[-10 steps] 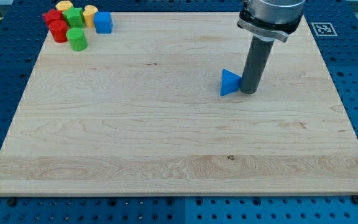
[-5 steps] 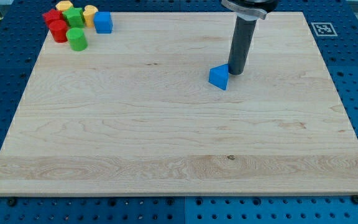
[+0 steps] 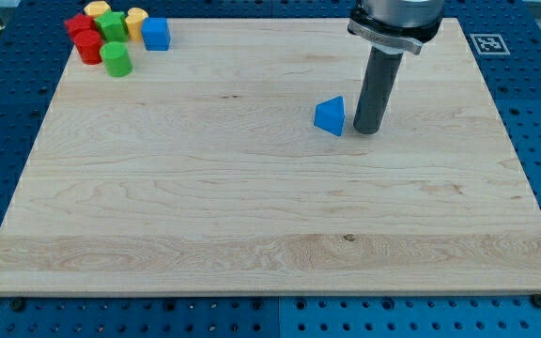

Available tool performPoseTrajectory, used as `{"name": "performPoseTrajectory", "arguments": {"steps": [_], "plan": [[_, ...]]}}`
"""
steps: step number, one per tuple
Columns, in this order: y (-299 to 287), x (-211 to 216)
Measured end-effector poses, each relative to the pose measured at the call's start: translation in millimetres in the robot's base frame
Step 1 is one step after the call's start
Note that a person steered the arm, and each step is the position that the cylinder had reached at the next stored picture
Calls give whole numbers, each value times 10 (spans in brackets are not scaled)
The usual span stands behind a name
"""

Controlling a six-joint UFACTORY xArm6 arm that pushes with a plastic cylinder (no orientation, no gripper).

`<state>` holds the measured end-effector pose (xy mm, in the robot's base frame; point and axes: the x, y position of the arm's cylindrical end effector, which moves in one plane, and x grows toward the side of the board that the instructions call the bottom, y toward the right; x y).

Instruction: Move the blue triangle towards top left

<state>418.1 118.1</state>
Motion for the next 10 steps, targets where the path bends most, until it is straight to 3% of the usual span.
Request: {"name": "performPoseTrajectory", "arguments": {"steps": [4, 10], "plan": [[-924, -63], [-813, -389]]}}
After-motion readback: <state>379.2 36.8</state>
